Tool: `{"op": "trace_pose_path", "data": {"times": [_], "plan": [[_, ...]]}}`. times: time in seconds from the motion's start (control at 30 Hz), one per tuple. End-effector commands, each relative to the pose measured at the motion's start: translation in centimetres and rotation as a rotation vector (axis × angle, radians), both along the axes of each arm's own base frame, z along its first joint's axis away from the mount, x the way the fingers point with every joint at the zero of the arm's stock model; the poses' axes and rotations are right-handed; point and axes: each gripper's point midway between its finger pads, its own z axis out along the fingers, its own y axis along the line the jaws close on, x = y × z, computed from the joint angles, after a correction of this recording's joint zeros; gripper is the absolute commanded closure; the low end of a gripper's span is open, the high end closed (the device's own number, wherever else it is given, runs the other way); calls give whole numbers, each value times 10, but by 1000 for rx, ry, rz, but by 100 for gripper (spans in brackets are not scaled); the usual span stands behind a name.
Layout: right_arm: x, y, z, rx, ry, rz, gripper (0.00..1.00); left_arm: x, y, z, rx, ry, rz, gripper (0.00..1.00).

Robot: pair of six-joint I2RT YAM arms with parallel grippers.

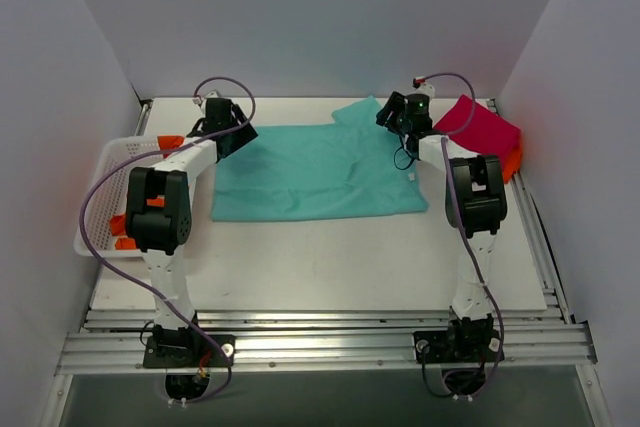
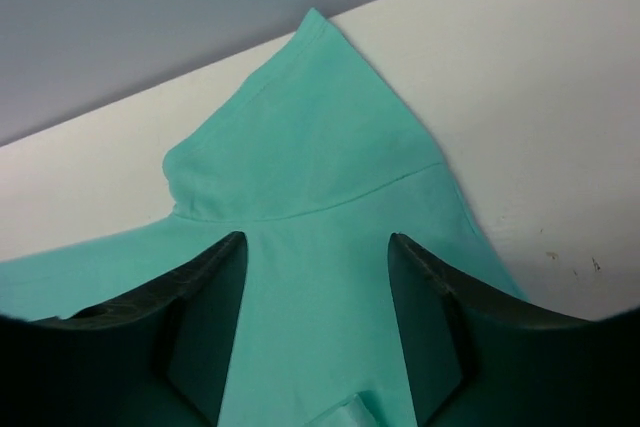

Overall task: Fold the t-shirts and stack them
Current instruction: Fold the tshirt

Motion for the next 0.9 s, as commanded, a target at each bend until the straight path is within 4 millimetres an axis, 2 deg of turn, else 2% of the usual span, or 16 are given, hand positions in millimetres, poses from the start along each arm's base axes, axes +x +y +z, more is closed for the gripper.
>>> {"op": "trace_pose_path", "data": {"times": [0.0, 0.03, 0.1, 0.2, 0.27, 0.3, 0.37, 0.4, 0.43, 0.47, 0.5, 0.6, 0.67, 0.87], "plan": [[-5, 5, 20, 23, -33, 10, 44, -1, 4, 3, 24, -24, 17, 25], [-8, 5, 16, 18, -24, 6, 40, -5, 3, -5, 28, -11, 16, 25], [-10, 2, 22, 3, -29, -9, 33, -7, 4, -8, 33, -7, 19, 25], [-15, 6, 23, 9, -32, 2, 35, -10, 5, -12, 35, 2, 22, 25], [-19, 11, 16, 19, -22, 17, 42, -12, 5, -16, 34, 7, 24, 25], [-19, 16, 14, 34, -24, 32, 53, -12, 5, -17, 30, 8, 27, 25], [-22, 20, -3, 42, 7, 44, 69, -14, 3, -21, 29, 17, 24, 26], [-23, 22, -9, 45, 18, 48, 82, -15, 2, -24, 30, 25, 23, 27], [-24, 23, -14, 50, 24, 51, 88, -16, 2, -26, 33, 30, 24, 29], [-26, 22, -23, 51, 38, 49, 92, -18, 2, -29, 36, 41, 23, 33], [-29, 21, -29, 50, 52, 47, 97, -21, 1, -34, 39, 53, 21, 42], [-36, 14, -45, 44, 82, 29, 100, -30, 3, -49, 53, 97, 36, 60], [-40, 10, -50, 49, 91, 17, 100, -37, 4, -56, 61, 122, 47, 66], [-60, 2, -69, 35, 141, -2, 100, -58, 2, -75, 105, 193, 76, 67]]}}
